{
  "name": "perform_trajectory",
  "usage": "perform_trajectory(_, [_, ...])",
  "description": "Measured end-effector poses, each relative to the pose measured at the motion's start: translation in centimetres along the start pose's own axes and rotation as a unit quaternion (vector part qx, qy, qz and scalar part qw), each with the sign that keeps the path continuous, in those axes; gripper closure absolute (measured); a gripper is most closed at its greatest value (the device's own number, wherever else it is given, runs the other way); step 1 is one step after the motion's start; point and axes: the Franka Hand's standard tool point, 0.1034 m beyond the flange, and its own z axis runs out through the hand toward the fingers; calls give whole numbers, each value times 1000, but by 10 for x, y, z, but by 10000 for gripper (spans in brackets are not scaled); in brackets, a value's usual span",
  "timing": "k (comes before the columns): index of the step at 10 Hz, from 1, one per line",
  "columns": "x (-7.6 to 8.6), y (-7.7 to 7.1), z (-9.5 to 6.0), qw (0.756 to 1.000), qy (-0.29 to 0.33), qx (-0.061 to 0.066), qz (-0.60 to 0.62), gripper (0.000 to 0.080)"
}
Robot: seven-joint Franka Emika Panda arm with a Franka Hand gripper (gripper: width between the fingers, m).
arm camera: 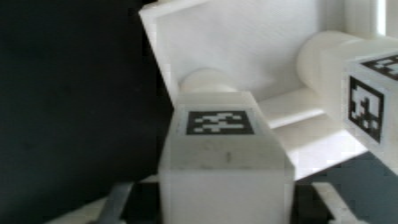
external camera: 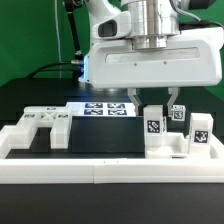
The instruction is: Assemble chair
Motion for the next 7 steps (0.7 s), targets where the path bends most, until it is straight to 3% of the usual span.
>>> perform_trajectory(4, [2,-2,1,989,6,10,147,509])
perform_trajectory(7, [1,-4,2,963,2,14,268,509])
